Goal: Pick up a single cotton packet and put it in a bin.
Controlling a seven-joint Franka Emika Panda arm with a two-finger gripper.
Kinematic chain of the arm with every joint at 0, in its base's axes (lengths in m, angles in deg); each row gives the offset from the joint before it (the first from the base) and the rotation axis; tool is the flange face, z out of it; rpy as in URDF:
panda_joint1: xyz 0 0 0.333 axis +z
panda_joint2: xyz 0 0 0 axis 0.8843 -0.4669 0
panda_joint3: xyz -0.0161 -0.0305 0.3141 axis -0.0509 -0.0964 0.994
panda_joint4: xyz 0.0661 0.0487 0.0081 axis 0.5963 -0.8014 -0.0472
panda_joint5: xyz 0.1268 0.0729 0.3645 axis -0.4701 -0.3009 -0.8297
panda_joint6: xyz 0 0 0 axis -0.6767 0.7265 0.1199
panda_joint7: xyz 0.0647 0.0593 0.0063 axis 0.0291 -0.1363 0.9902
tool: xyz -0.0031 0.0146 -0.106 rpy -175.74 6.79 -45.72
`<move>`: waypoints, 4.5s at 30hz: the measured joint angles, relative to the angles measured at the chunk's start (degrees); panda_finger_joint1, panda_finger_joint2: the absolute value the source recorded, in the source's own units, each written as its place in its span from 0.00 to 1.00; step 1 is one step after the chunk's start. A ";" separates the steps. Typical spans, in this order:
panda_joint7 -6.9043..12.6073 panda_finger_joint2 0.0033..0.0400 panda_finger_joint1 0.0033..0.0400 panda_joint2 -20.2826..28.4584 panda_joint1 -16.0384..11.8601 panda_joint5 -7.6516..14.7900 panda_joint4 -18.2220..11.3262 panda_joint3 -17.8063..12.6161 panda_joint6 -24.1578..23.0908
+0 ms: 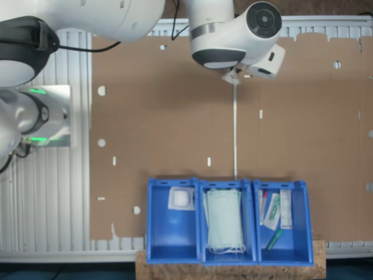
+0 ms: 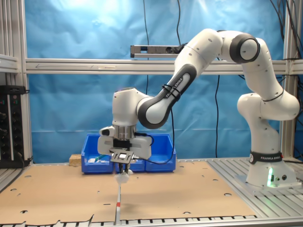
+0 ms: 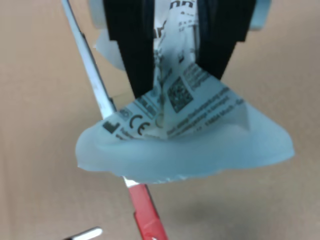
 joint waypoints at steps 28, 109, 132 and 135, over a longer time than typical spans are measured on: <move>0.00 0.07 0.07 15.95 0.11 5.54 -7.48 -2.02 3.11; 0.00 0.07 0.07 24.76 -2.22 38.15 -20.62 -31.22 8.72; 0.00 0.07 0.07 27.83 -2.22 41.72 -21.94 -32.41 8.85; 0.00 0.07 0.07 27.85 -2.22 41.82 -21.94 -32.41 8.85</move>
